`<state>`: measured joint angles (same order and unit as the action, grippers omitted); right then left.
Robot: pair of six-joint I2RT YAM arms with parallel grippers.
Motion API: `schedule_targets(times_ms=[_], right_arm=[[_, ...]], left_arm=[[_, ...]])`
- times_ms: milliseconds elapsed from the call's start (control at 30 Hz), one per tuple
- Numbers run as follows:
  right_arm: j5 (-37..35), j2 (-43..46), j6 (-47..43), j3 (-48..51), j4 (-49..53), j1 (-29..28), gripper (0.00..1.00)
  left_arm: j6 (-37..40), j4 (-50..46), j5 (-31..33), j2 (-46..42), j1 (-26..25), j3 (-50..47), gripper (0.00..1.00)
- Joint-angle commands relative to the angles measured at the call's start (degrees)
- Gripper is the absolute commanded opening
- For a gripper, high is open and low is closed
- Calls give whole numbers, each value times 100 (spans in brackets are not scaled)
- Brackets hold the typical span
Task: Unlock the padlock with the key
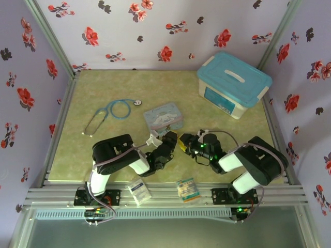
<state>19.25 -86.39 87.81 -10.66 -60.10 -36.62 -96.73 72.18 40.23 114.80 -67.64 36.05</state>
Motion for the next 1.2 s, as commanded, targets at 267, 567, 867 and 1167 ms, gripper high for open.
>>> schedule_targets(times_ms=[267,567,867,1167], right_arm=[[-684,2400,-3204,-805,4454,23,50],[-1352,3166,-6082,-1549,7329,9,46],[-2015,2761,-6969,-1872,7382,-1080,39],[-2390,2032,-7278,-2171,7126,-1612,38]], left_arm=[[267,288,-548,-102,-321,-271,0],[306,261,-525,-121,-330,-497,0],[273,254,-577,-181,-337,-654,0],[269,235,-675,-186,-347,-610,0]])
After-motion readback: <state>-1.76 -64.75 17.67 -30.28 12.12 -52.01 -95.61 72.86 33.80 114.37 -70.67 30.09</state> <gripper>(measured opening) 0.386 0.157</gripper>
